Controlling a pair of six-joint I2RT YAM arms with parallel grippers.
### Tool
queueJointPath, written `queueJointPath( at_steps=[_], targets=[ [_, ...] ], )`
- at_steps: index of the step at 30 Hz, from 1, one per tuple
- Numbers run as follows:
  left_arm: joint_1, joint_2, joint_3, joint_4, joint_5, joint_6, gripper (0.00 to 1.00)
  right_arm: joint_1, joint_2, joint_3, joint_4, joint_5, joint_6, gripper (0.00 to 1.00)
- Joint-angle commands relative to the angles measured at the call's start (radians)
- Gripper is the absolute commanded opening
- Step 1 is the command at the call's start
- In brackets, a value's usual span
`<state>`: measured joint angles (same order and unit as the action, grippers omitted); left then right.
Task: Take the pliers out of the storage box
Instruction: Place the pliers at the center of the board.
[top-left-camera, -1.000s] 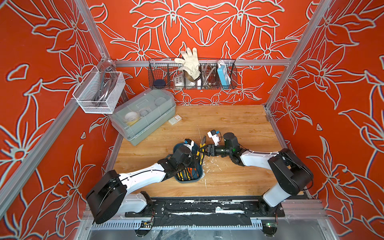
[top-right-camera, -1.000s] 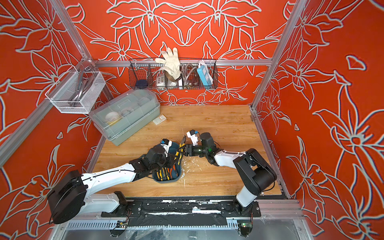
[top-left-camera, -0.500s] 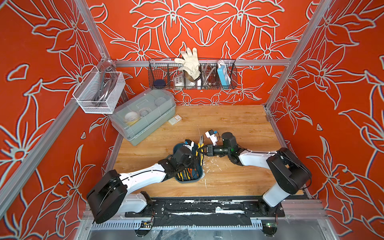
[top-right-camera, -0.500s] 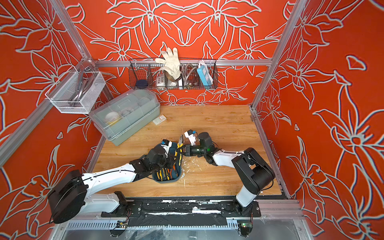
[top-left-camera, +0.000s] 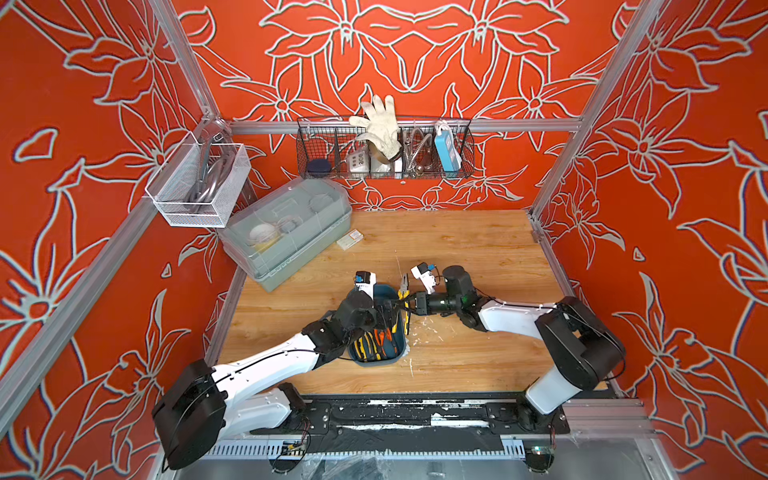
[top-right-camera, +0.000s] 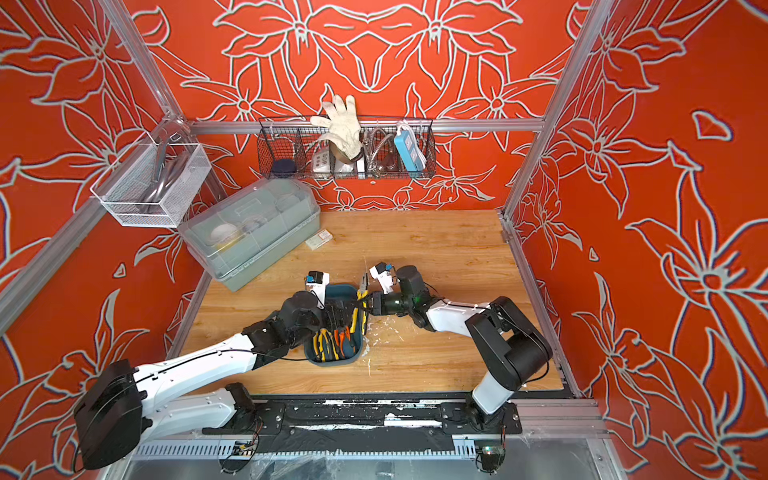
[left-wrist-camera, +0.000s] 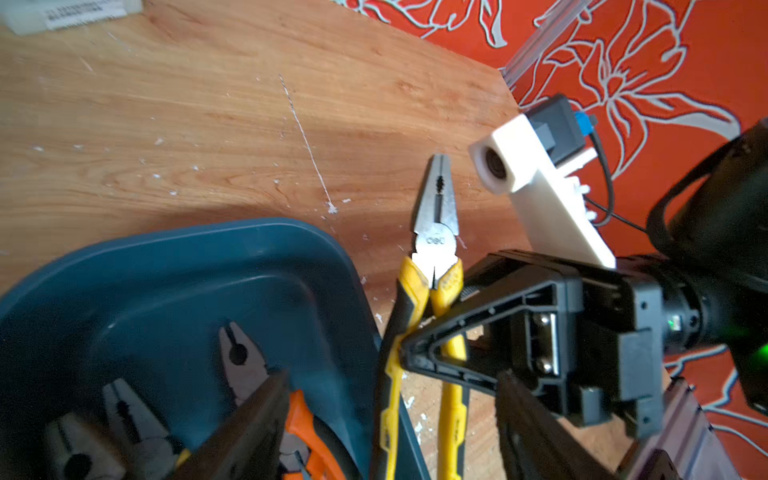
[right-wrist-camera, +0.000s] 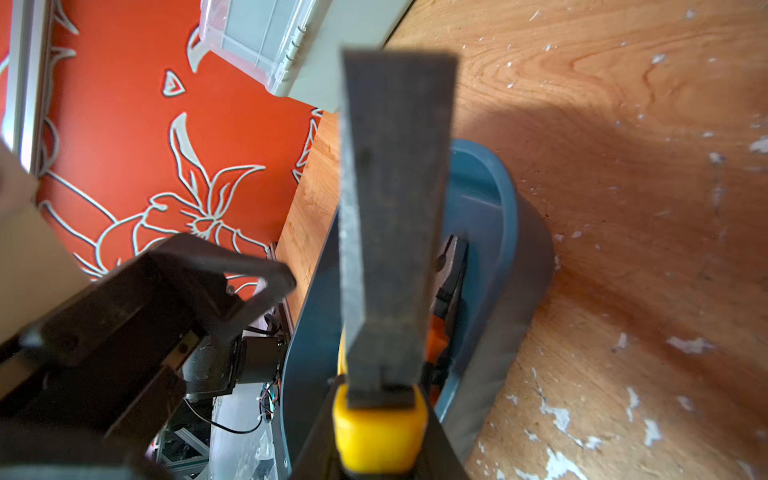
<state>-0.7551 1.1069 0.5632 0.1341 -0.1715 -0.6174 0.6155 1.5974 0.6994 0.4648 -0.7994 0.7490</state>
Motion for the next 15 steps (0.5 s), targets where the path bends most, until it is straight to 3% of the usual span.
queueJointPath(
  at_steps=[1,6,10,12,15],
  targets=[
    [0.044,-0.033,-0.026,-0.059,-0.083,-0.062,0.8,-0.023,-0.11,0.02,-0.052,0.033,-0.043,0.0],
    [0.121,-0.017,-0.032,-0.122,-0.112,-0.121,0.81,-0.059,-0.227,0.126,-0.442,0.246,-0.176,0.0],
    [0.125,-0.001,-0.005,-0.167,-0.128,-0.119,0.82,-0.077,-0.19,0.246,-0.686,0.446,-0.263,0.0],
    [0.124,0.001,-0.006,-0.157,-0.116,-0.117,0.82,-0.113,-0.127,0.289,-0.72,0.455,-0.258,0.0],
    [0.124,0.004,-0.014,-0.141,-0.114,-0.111,0.81,-0.176,0.008,0.367,-0.717,0.367,-0.224,0.0]
  ],
)
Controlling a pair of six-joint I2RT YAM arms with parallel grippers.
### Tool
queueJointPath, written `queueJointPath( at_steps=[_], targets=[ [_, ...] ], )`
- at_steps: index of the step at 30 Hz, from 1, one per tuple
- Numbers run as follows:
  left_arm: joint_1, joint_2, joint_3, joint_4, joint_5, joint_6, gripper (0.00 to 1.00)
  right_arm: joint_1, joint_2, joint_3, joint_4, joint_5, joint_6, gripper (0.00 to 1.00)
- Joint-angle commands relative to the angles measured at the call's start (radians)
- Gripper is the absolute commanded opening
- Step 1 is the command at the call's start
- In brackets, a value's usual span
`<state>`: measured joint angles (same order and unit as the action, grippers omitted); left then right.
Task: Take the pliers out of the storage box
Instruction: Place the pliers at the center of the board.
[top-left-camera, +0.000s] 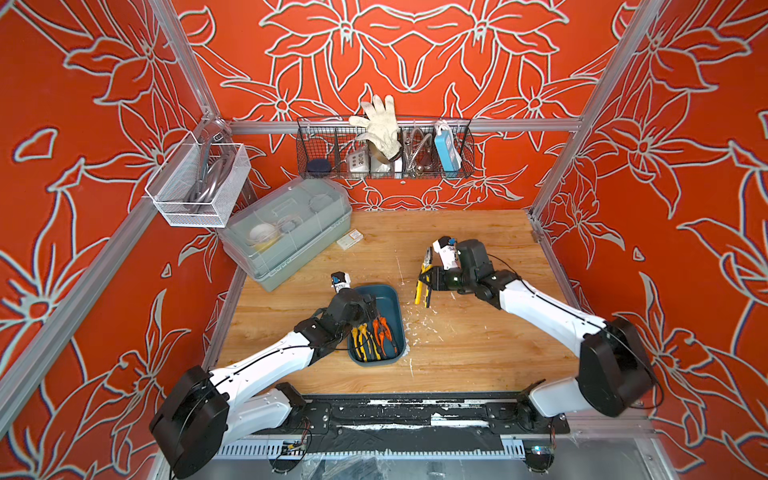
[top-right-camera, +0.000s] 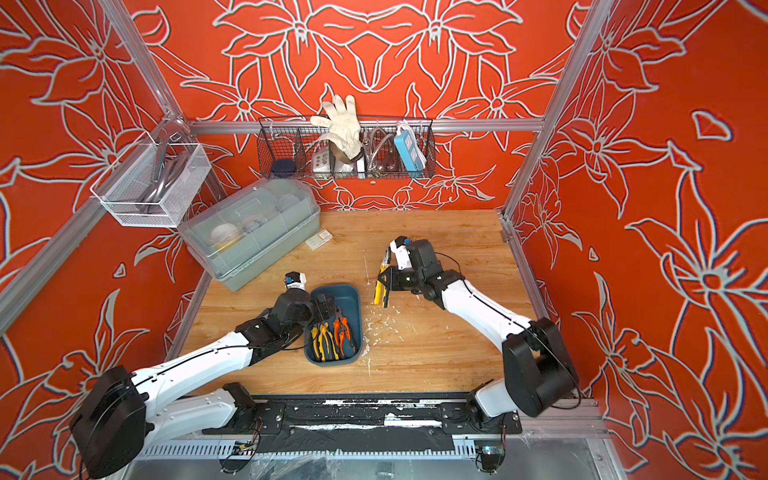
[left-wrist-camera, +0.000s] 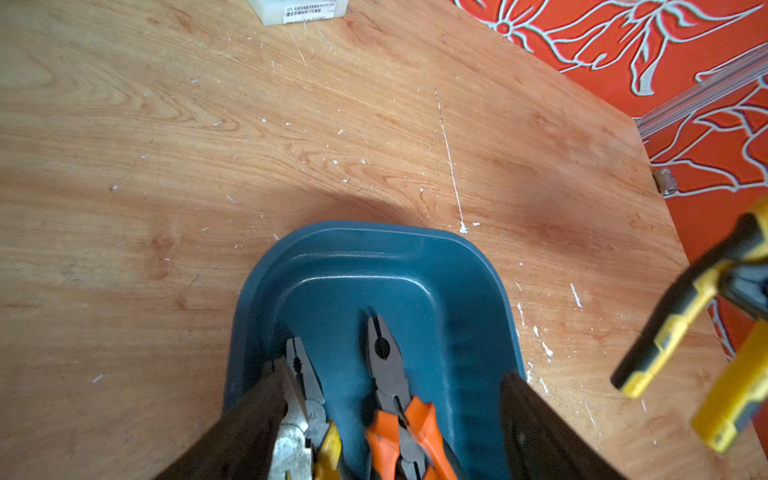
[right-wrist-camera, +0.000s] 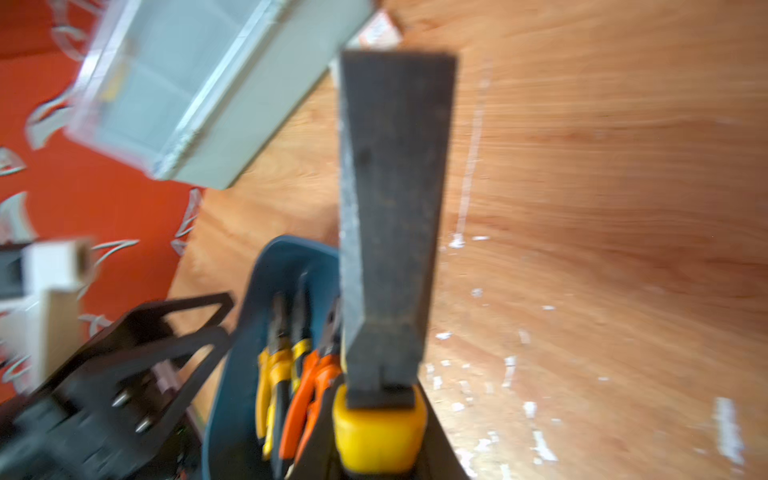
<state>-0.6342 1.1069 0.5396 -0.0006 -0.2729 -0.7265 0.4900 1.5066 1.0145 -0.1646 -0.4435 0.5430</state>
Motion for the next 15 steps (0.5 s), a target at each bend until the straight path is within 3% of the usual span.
queueJointPath(
  at_steps=[1,10,15],
  targets=[
    [0.004,0.005,0.009,-0.006,-0.016,0.001,0.81,-0.069,0.153,0.089,-0.082,-0.019,-0.008,0.0],
    [0.003,-0.014,0.013,-0.013,-0.041,0.041,0.81,-0.099,0.521,0.497,-0.202,-0.21,-0.021,0.0],
    [0.004,-0.03,0.008,-0.012,-0.047,0.045,0.8,-0.099,0.652,0.64,-0.313,-0.223,-0.054,0.02]
  ],
)
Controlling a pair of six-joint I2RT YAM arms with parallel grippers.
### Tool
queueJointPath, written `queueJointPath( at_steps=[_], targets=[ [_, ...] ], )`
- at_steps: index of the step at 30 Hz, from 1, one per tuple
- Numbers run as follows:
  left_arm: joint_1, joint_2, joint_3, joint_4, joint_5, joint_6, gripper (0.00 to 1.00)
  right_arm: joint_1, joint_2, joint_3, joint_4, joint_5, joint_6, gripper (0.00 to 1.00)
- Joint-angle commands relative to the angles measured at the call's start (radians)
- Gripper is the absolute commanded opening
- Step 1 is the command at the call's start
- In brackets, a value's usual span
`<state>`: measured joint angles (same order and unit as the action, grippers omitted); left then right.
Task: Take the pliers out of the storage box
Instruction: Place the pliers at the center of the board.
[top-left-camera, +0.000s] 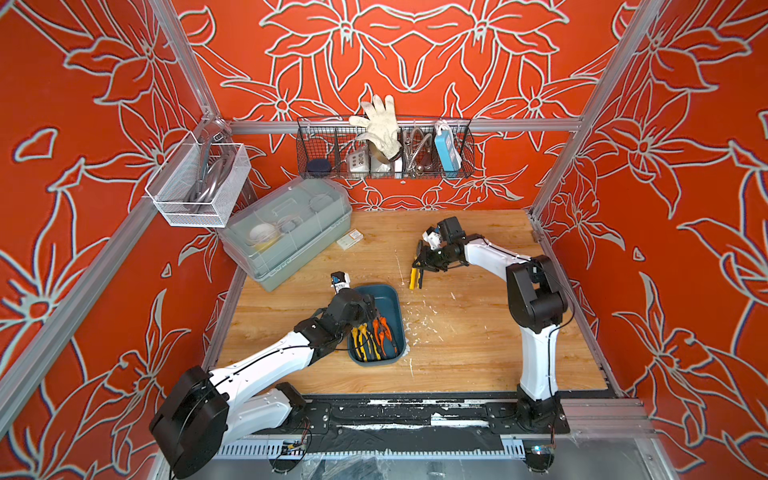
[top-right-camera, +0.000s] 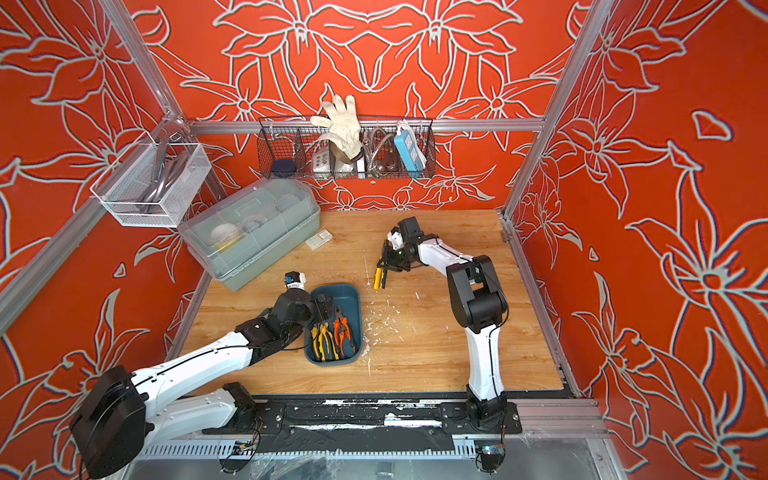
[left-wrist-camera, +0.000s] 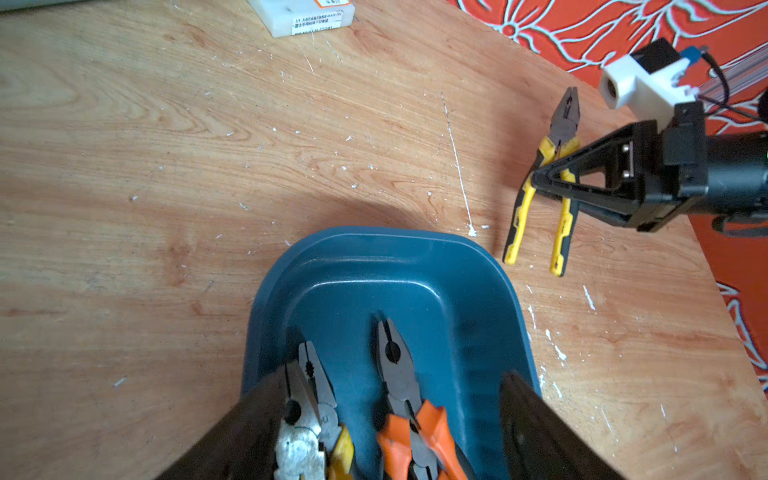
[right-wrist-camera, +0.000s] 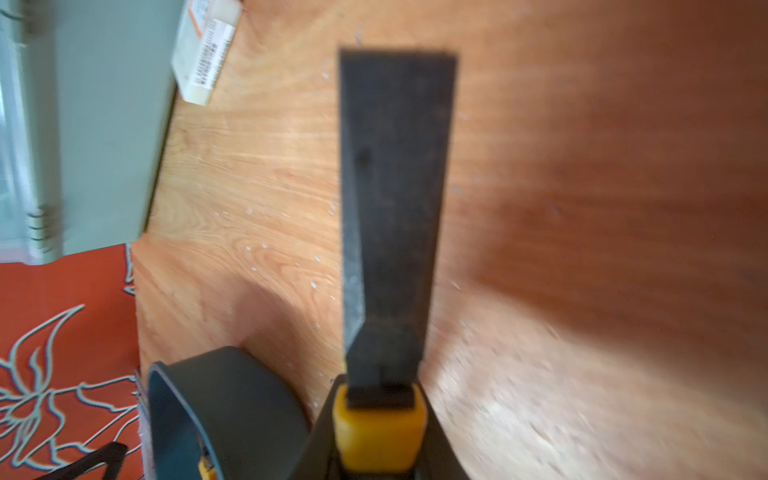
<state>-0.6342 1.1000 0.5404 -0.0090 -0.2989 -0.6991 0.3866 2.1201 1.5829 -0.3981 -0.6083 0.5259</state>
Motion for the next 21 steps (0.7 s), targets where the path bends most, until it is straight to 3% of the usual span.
queueJointPath(
  at_steps=[1,11,21],
  targets=[
    [0.004,-0.025,0.007,-0.003,-0.019,0.019,0.79,0.004,0.053,0.086,-0.095,-0.048,-0.04,0.04],
    [0.003,-0.002,0.013,0.006,-0.008,0.027,0.78,0.003,0.144,0.147,-0.157,0.019,-0.081,0.11],
    [0.003,0.018,0.022,0.006,-0.002,0.027,0.78,0.003,0.149,0.158,-0.251,0.165,-0.104,0.32]
  ],
)
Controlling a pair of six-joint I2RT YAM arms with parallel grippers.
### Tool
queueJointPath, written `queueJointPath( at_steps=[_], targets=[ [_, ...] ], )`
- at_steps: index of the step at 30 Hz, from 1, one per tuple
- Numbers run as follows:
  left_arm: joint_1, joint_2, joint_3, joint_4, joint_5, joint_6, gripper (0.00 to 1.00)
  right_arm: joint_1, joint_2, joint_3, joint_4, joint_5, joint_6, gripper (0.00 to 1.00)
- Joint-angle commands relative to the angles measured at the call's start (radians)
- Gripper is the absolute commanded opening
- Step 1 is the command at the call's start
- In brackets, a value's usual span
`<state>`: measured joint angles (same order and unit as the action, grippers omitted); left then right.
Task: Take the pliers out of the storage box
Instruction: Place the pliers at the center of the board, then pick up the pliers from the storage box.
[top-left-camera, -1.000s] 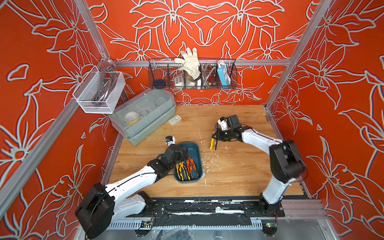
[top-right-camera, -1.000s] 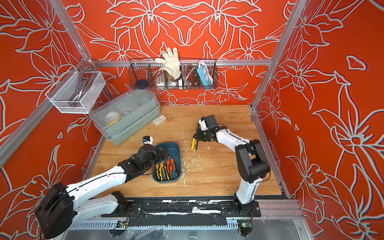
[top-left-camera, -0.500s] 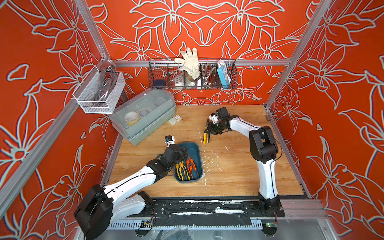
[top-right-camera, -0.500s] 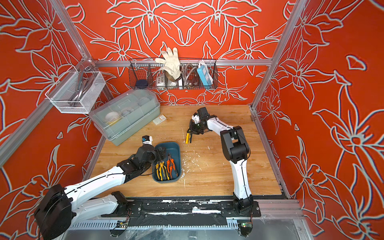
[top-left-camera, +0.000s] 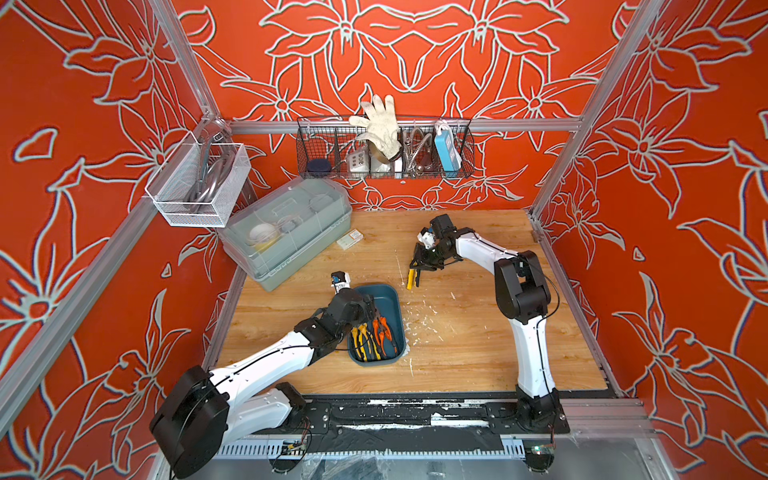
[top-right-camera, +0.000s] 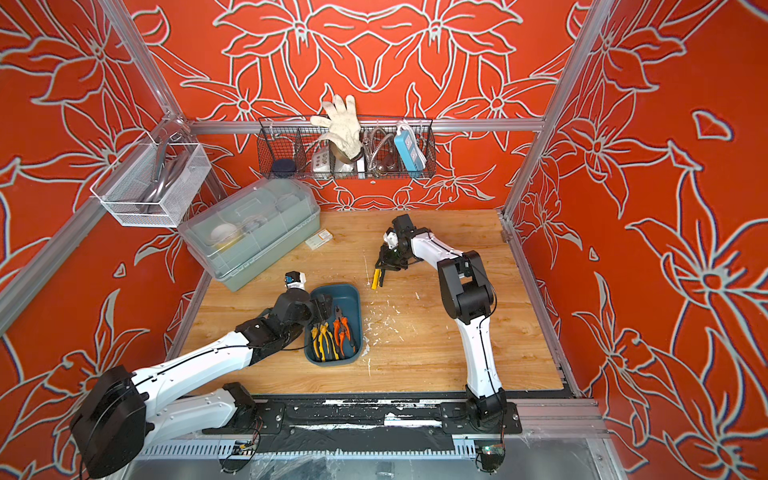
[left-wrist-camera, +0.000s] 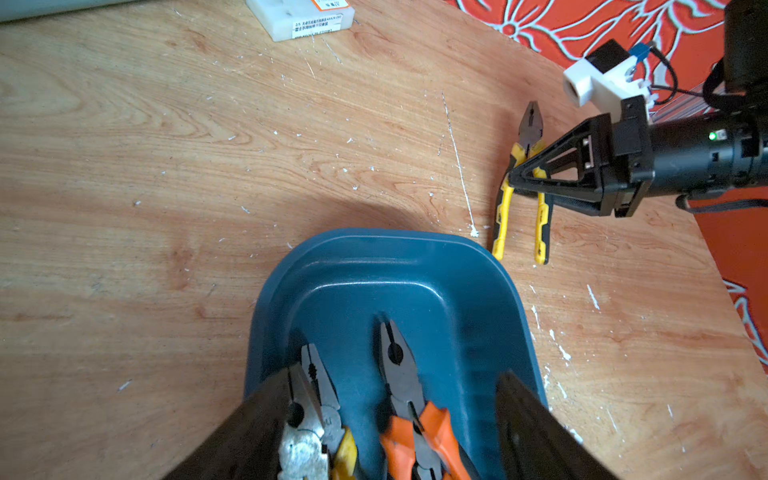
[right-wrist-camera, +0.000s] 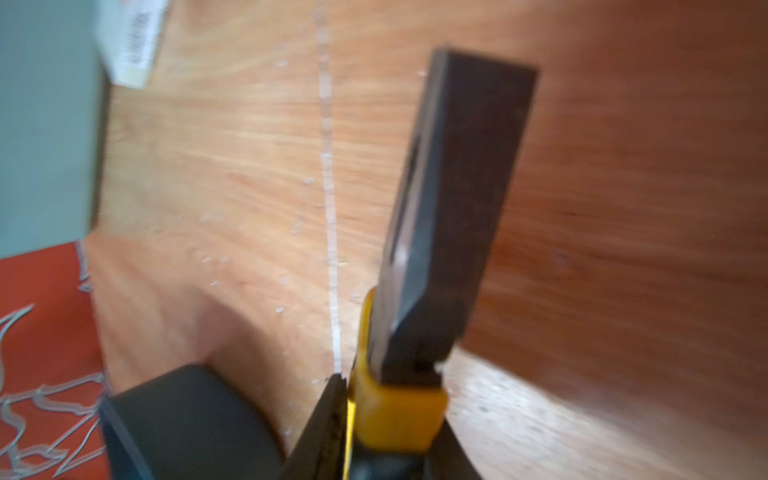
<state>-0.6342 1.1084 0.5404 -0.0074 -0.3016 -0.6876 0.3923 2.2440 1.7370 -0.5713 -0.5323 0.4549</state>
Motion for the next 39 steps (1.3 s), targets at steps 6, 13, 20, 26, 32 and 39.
queueJointPath(
  at_steps=[6,13,20,26,32,39],
  targets=[
    [0.004,0.014,0.025,0.001,-0.005,0.019,0.78,-0.004,0.025,0.003,-0.081,0.118,-0.027,0.33],
    [0.004,0.021,0.029,0.001,-0.005,0.017,0.78,-0.004,0.014,-0.002,-0.104,0.158,-0.044,0.38],
    [0.003,0.022,0.034,-0.01,-0.008,0.019,0.78,-0.003,-0.023,-0.009,-0.123,0.198,-0.058,0.45],
    [0.003,-0.012,0.053,-0.059,-0.02,0.045,0.78,0.0,-0.21,-0.14,-0.1,0.249,-0.056,0.52],
    [0.004,-0.027,0.128,-0.237,-0.029,0.111,0.78,0.039,-0.472,-0.502,0.06,0.255,-0.027,0.68],
    [0.004,-0.109,0.124,-0.44,0.038,-0.058,0.74,0.195,-0.643,-0.895,0.428,0.59,0.006,0.74]
  ],
)
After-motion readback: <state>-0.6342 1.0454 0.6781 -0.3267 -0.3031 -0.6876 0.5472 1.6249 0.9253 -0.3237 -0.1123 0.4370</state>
